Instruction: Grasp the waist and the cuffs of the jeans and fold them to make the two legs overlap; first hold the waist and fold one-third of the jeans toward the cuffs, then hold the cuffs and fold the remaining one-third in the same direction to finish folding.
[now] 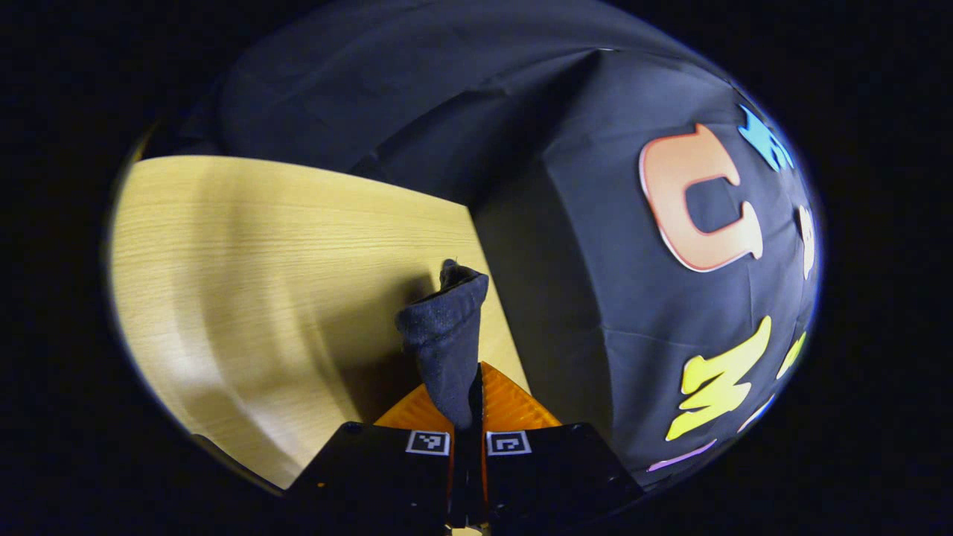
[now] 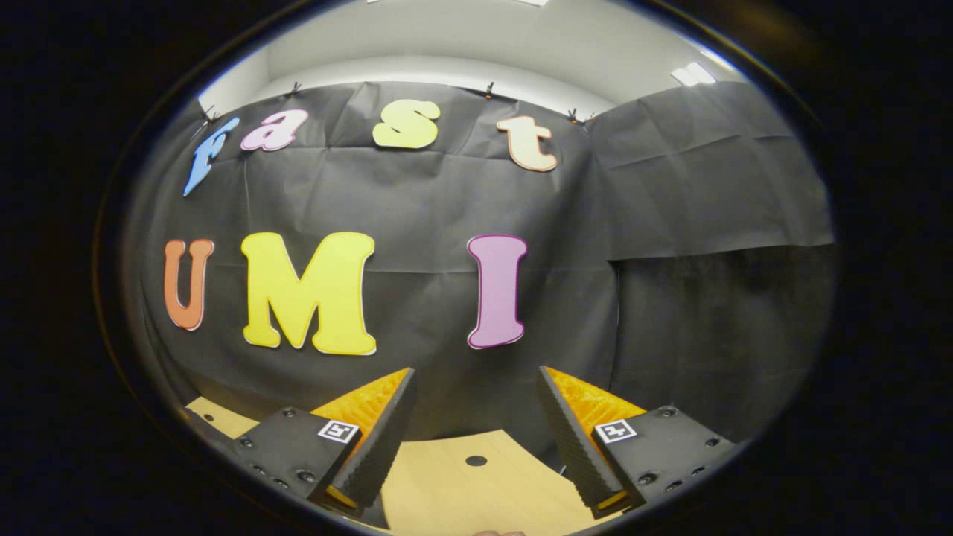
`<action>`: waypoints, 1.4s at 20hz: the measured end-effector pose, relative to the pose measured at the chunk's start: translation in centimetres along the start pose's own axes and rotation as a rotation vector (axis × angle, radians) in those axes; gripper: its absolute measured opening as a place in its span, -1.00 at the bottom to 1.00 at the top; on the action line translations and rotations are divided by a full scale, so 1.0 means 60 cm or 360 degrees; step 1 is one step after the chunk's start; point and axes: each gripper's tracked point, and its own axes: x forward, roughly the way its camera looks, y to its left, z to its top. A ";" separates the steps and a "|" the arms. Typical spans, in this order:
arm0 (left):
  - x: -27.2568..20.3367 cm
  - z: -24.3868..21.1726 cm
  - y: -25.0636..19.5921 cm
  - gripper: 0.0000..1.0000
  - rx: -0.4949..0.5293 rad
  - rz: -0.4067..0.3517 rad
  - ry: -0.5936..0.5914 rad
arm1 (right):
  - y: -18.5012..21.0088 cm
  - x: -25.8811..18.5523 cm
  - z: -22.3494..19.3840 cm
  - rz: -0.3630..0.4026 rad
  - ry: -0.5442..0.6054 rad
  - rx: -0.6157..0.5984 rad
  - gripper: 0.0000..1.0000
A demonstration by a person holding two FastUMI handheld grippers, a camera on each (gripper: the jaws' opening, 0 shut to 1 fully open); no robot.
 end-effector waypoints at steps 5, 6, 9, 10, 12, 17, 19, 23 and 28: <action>-0.030 -0.059 -0.116 -0.92 0.0085 -0.0202 0.0041 | -0.051 -0.018 0.008 -0.0042 -0.0016 0.0021 0.97; -0.032 -0.074 -0.137 -0.92 0.0104 -0.0228 0.0054 | -0.062 -0.021 0.010 -0.0054 -0.0019 0.0018 0.97; -0.042 -0.126 -0.186 -0.92 0.0172 -0.0300 0.0106 | -0.097 -0.033 0.013 -0.0088 -0.0026 0.0024 0.96; -0.044 -0.144 -0.201 -0.92 0.0190 -0.0322 0.0129 | -0.110 -0.037 0.014 -0.0099 -0.0028 0.0025 0.96; -0.052 -0.180 -0.220 -0.92 0.0242 -0.0346 0.0169 | -0.135 -0.044 0.013 -0.0131 -0.0022 0.0025 0.96; -0.064 -0.280 -0.273 -0.92 0.0424 -0.0416 0.0253 | -0.205 -0.067 0.009 -0.0220 0.0002 0.0042 0.96; -0.069 -0.323 -0.289 -0.92 0.0480 -0.0435 0.0304 | -0.234 -0.076 0.011 -0.0263 -0.0002 0.0035 0.96; -0.070 -0.407 -0.283 -0.92 0.0677 -0.0397 0.0371 | -0.275 -0.090 0.004 -0.0311 0.0011 0.0032 0.96; -0.041 -0.499 -0.248 -0.91 0.0986 -0.0302 0.0438 | -0.315 -0.101 -0.014 -0.0358 0.0054 0.0034 0.97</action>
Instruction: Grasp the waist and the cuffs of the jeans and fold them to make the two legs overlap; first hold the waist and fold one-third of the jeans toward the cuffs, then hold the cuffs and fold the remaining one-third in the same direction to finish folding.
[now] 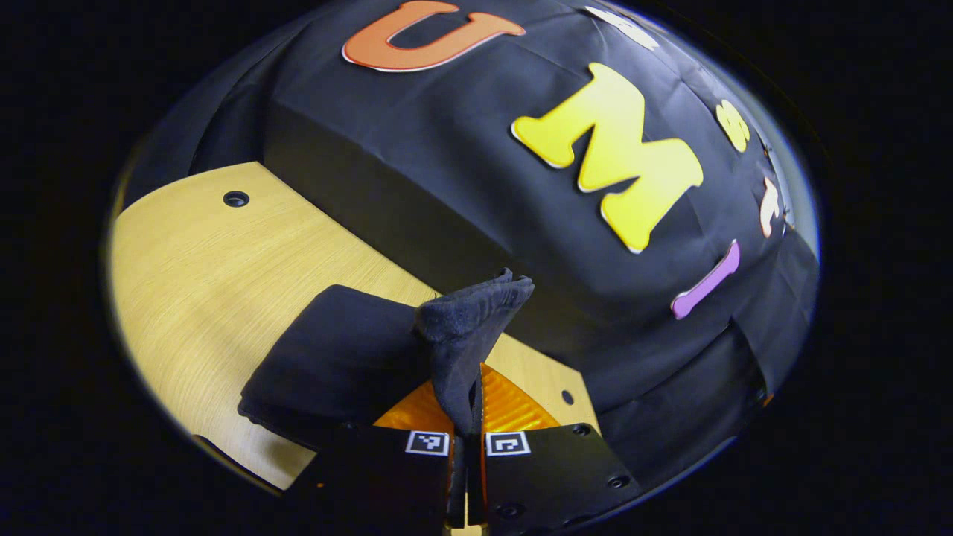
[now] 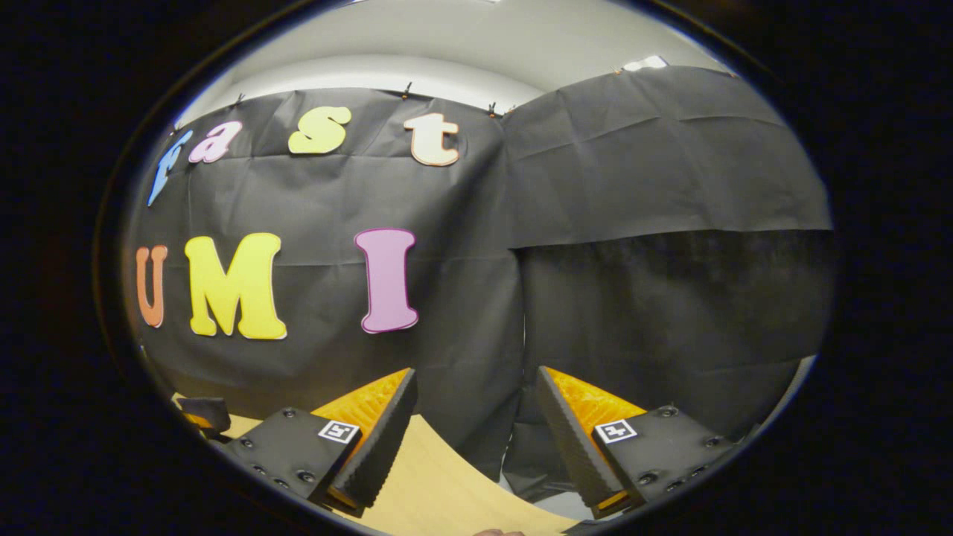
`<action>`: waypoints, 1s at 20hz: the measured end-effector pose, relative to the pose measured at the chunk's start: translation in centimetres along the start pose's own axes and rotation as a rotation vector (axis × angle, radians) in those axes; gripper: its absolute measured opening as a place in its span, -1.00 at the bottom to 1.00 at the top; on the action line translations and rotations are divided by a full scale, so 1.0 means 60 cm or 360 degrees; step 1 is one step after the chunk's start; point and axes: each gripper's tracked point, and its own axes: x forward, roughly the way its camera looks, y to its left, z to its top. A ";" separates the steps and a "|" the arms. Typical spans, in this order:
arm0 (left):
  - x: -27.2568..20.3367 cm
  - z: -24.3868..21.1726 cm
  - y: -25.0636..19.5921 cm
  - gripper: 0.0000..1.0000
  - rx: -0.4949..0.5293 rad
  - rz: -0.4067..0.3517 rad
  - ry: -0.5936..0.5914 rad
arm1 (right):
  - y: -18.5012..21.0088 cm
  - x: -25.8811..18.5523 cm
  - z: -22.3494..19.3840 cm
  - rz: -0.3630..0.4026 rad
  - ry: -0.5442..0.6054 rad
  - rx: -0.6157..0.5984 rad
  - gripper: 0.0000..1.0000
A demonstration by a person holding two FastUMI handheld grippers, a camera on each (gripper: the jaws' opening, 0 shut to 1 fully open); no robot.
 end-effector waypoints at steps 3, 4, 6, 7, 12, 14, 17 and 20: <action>0.015 -0.060 -0.005 -0.79 0.0230 0.0026 0.0117 | -0.023 -0.004 -0.001 -0.0026 0.0007 -0.0005 0.97; 0.022 -0.085 -0.003 -0.74 0.0289 0.0030 0.0166 | -0.029 -0.005 -0.002 -0.0037 0.0009 -0.0004 0.96; 0.045 -0.130 0.008 -0.46 0.0355 0.0068 0.0272 | -0.042 -0.009 -0.004 -0.0058 0.0016 0.0000 0.96; 0.056 -0.149 0.018 -0.61 0.0385 0.0102 0.0318 | -0.050 -0.011 -0.004 -0.0069 0.0021 0.0001 0.96; 0.082 -0.171 0.030 -0.14 0.0596 0.0168 0.0385 | -0.064 -0.020 -0.006 -0.0099 0.0031 0.0040 0.97; 0.092 -0.166 0.007 0.28 0.0671 0.0110 0.0397 | -0.060 -0.022 0.000 -0.0093 0.0020 0.0037 0.96; 0.092 -0.169 -0.003 0.76 0.0766 0.0065 0.0378 | -0.056 -0.028 0.001 -0.0080 0.0010 0.0029 0.97; 0.073 -0.153 -0.042 0.76 0.0832 -0.0014 0.0344 | -0.053 -0.030 0.000 -0.0071 0.0018 0.0042 0.97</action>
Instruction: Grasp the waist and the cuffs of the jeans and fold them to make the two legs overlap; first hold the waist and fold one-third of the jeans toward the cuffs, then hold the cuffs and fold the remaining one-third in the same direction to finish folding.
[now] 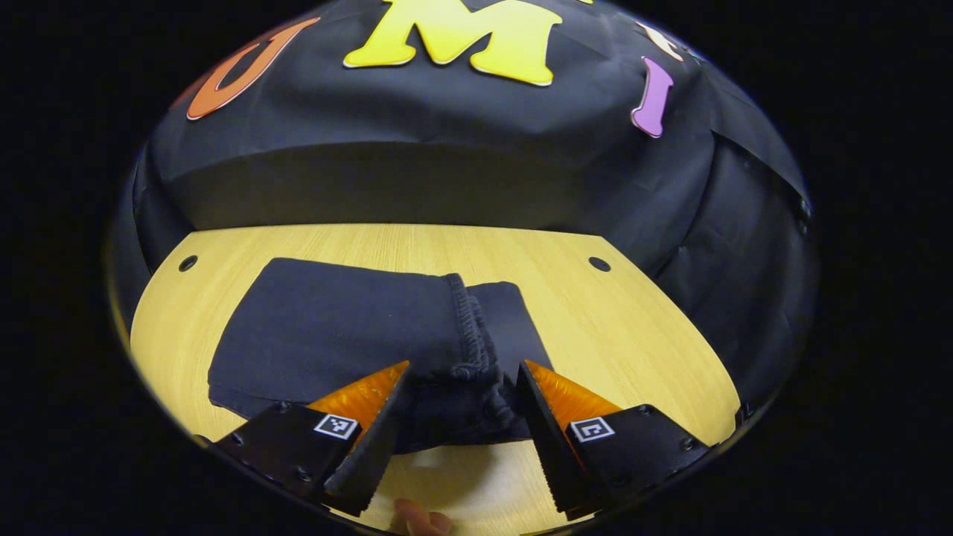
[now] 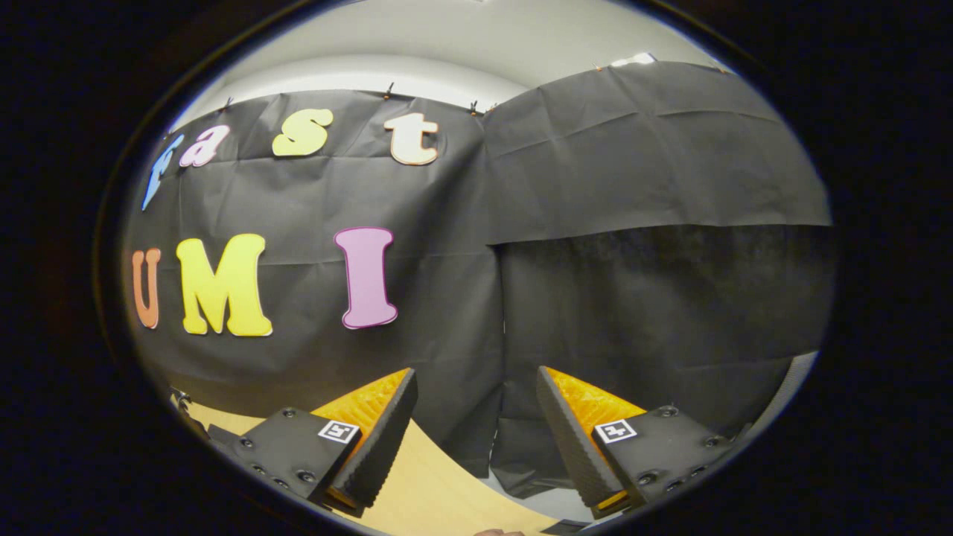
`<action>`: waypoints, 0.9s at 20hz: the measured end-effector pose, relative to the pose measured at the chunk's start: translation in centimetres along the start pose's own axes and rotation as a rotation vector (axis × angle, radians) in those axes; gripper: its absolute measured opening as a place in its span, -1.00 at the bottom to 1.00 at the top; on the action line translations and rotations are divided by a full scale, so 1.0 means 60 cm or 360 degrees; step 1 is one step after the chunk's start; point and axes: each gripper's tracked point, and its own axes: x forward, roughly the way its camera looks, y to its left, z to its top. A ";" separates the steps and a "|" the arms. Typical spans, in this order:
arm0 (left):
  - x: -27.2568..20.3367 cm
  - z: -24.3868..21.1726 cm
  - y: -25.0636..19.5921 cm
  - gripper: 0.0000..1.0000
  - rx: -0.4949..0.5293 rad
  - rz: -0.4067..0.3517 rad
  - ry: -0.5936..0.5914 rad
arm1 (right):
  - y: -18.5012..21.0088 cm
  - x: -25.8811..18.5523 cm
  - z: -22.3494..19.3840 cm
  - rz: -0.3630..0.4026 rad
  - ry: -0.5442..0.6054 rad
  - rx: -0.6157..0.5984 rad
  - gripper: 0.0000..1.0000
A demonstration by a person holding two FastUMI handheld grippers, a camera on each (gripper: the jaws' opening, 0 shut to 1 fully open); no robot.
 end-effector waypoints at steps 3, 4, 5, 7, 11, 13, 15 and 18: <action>-0.040 0.026 -0.020 0.80 0.0105 -0.0044 -0.0085 | 0.005 -0.005 0.000 0.0018 -0.0004 0.0022 0.97; -0.054 0.039 -0.024 0.81 0.0131 -0.0074 -0.0134 | 0.010 -0.003 -0.001 0.0026 -0.0002 0.0016 0.97; -0.072 0.050 -0.026 0.80 0.0145 -0.0094 -0.0176 | 0.014 -0.004 -0.004 0.0036 -0.0003 -0.0001 0.97; -0.103 0.076 0.000 0.81 0.0161 -0.0044 -0.0262 | 0.026 -0.004 -0.006 0.0056 -0.0007 -0.0017 0.97; -0.180 0.148 0.076 0.81 0.0041 0.0077 -0.0439 | 0.068 0.000 -0.019 0.0130 0.0003 0.0007 0.97; -0.220 0.185 0.115 0.80 -0.0003 0.0136 -0.0539 | 0.099 0.003 -0.023 0.0184 0.0013 0.0028 0.97; -0.264 0.223 0.148 0.81 -0.0020 0.0192 -0.0648 | 0.137 0.005 -0.030 0.0244 0.0016 0.0046 0.97; -0.329 0.280 0.189 0.83 -0.0012 0.0254 -0.0809 | 0.203 0.007 -0.032 0.0352 0.0006 0.0060 0.97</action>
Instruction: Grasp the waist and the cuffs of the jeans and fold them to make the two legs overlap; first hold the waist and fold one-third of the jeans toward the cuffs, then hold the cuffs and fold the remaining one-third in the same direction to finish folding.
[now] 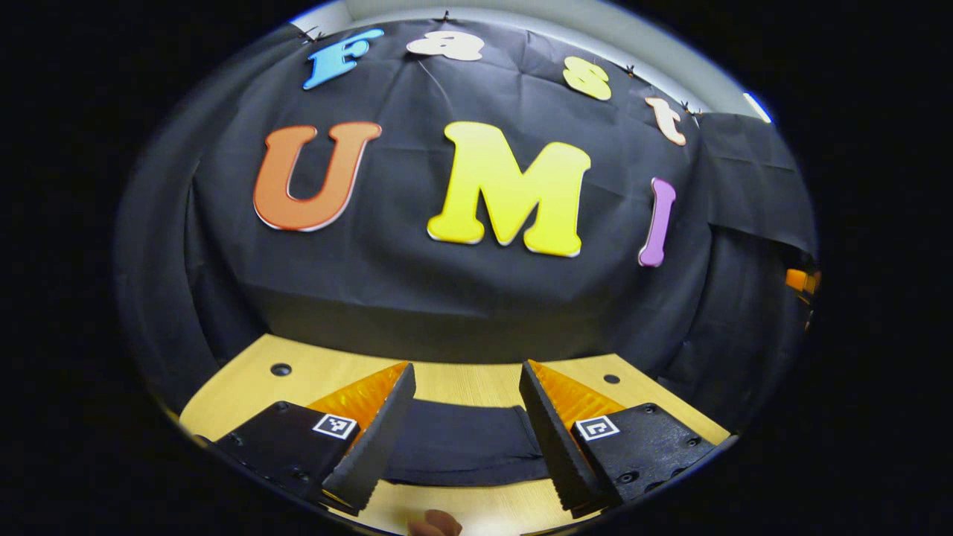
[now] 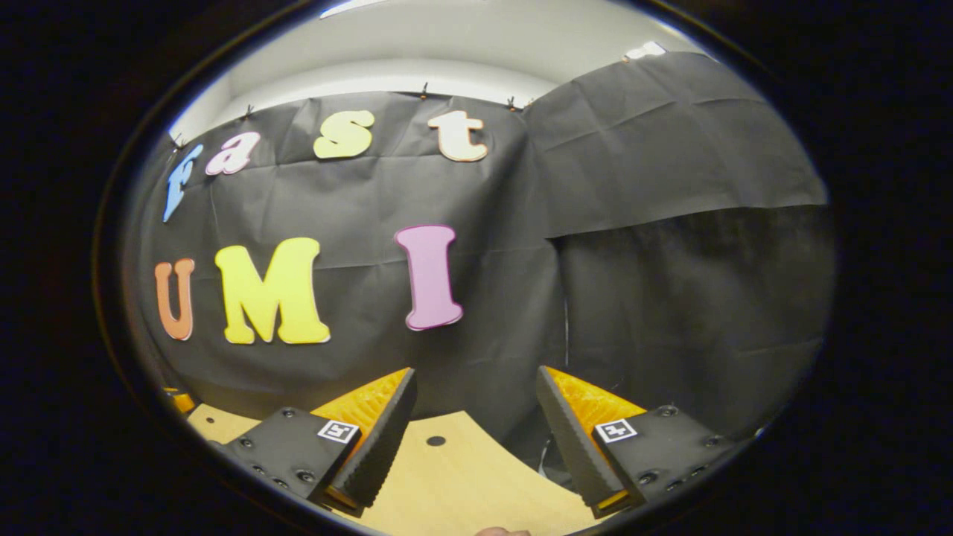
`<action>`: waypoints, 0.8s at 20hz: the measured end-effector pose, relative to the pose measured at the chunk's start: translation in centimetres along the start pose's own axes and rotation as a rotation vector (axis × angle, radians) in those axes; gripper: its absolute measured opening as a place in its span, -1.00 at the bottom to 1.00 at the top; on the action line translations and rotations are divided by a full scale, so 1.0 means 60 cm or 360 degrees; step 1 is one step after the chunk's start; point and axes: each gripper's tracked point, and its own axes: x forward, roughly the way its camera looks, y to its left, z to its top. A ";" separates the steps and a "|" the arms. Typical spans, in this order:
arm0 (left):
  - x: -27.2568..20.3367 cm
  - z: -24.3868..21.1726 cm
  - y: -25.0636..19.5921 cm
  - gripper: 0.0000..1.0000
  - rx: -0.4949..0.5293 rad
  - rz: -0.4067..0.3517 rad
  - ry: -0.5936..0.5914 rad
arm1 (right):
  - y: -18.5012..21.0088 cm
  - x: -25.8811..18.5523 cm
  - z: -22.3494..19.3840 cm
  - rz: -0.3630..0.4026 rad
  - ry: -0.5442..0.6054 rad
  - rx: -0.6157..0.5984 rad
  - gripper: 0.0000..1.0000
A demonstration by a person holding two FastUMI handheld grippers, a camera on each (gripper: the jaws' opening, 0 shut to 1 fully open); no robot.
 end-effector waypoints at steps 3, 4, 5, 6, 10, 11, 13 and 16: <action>-0.037 0.074 0.025 0.86 0.0083 0.0028 -0.0168 | 0.091 0.007 -0.017 0.0164 0.0016 0.0034 1.00; -0.050 0.097 0.035 0.63 0.0126 0.0042 -0.0220 | 0.121 0.008 -0.028 0.0219 0.0032 0.0029 1.00; -0.063 0.115 0.046 1.00 0.0177 0.0076 -0.0261 | 0.154 0.006 -0.034 0.0282 0.0039 0.0012 1.00; -0.070 0.123 0.059 0.93 0.0229 0.0109 -0.0294 | 0.183 0.004 -0.044 0.0329 0.0046 -0.0016 1.00; -0.101 0.125 0.089 0.87 0.0249 0.0168 -0.0289 | 0.298 -0.021 -0.086 0.0522 0.0077 -0.0096 1.00; -0.108 0.123 0.094 1.00 0.0228 0.0179 -0.0289 | 0.320 -0.029 -0.102 0.0554 0.0083 -0.0133 0.97; -0.120 0.113 0.104 0.87 0.0187 0.0195 -0.0279 | 0.354 -0.043 -0.129 0.0599 0.0087 -0.0203 0.96; -0.128 0.088 0.114 1.00 0.0156 0.0226 -0.0228 | 0.395 -0.066 -0.169 0.0681 0.0122 -0.0218 0.97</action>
